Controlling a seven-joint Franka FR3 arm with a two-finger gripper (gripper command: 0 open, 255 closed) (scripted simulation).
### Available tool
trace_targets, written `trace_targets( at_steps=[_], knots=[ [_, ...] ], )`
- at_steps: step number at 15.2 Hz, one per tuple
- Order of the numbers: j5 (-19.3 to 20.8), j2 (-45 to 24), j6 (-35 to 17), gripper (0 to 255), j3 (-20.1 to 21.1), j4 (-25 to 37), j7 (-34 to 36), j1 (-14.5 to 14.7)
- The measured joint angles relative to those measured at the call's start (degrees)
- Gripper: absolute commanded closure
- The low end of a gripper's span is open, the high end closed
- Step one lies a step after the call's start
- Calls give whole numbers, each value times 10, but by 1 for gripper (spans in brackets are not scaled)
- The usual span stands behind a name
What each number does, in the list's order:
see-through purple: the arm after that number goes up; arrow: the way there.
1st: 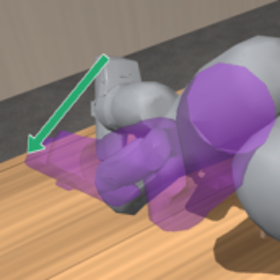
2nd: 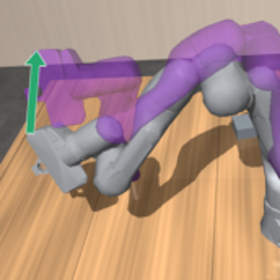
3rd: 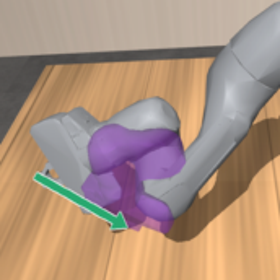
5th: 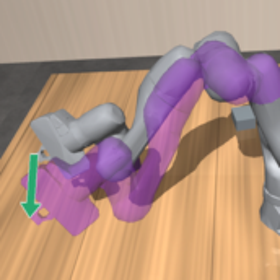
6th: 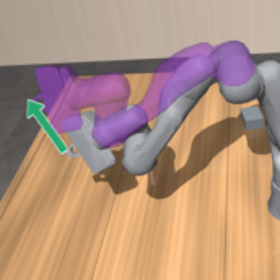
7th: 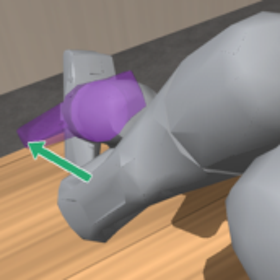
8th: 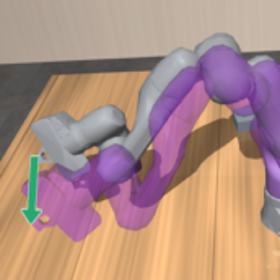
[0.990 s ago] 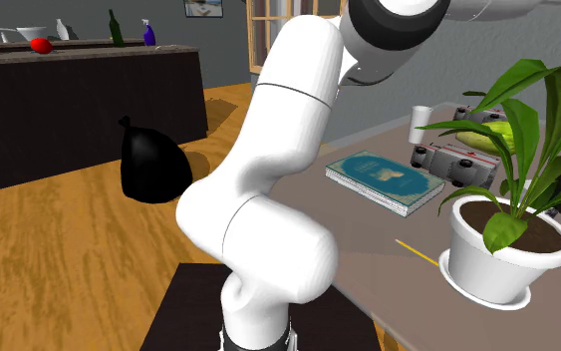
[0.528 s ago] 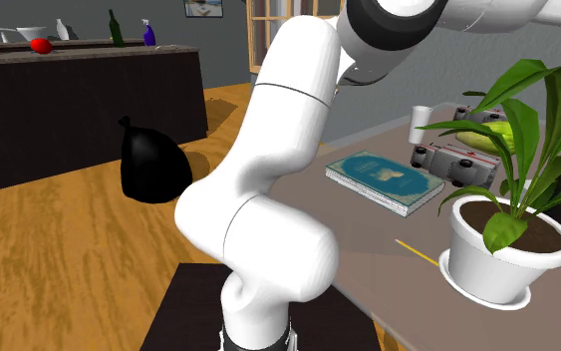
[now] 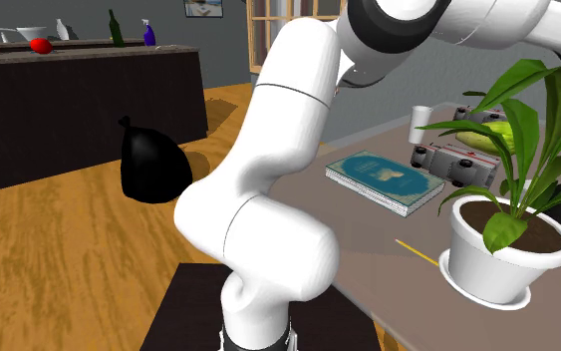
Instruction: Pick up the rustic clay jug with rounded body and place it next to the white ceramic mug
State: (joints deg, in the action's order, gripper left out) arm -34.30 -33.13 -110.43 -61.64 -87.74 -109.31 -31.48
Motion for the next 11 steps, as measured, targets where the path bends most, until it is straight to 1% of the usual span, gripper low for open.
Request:
trace_targets(
  at_steps=[11],
  knots=[
    [-27, -16, -71, 255, 14, -55, -24, -1]
  ],
)
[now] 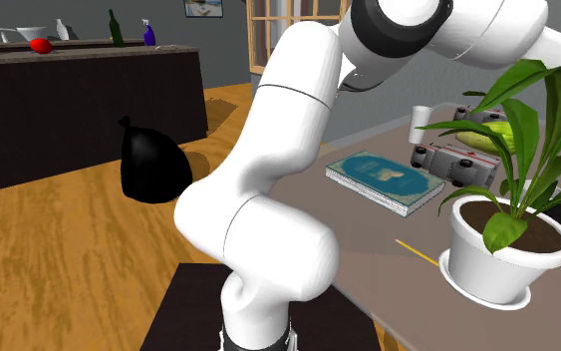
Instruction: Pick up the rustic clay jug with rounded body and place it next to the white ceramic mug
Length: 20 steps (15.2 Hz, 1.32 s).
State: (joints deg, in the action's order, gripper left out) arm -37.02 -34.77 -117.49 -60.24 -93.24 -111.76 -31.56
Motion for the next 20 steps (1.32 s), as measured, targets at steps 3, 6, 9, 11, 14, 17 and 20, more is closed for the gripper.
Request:
trace_targets(
  at_steps=[3, 6, 9, 11, 14, 17, 20],
  knots=[
    [18, -3, -25, 255, 5, -9, -5, -6],
    [59, 5, -79, 255, 30, -23, -2, -19],
    [139, 17, -145, 255, 71, -35, 19, -40],
    [199, 25, -155, 255, 126, -20, 32, -88],
    [228, 56, -182, 255, 190, -32, 56, -141],
    [245, 85, -234, 0, 221, -65, 77, -152],
    [274, 56, -242, 0, 236, -24, 85, -165]
  ],
)
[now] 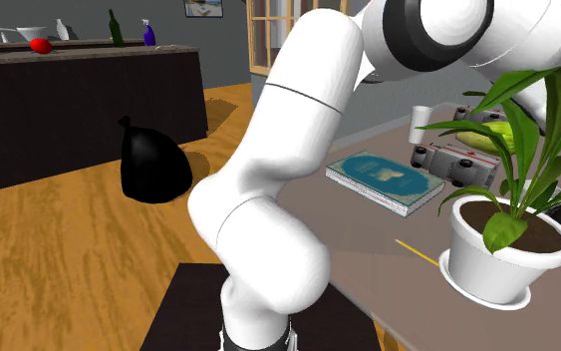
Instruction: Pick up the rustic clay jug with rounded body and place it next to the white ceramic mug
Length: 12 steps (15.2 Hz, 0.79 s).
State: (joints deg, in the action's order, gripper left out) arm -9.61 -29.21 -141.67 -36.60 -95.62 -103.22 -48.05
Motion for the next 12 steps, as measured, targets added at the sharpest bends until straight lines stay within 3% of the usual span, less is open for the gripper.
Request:
trace_targets(
  at_steps=[1, 2, 4, 5, 12],
  knots=[
    [3, 12, 4, 0, 25, -3, 2, -22],
    [-18, 20, 35, 0, 46, 6, 8, -43],
    [-58, 44, 125, 0, 63, -2, 20, -55],
    [-59, 57, 154, 0, 65, -3, 27, -51],
    [-64, 68, 181, 0, 66, -6, 29, -51]
  ],
)
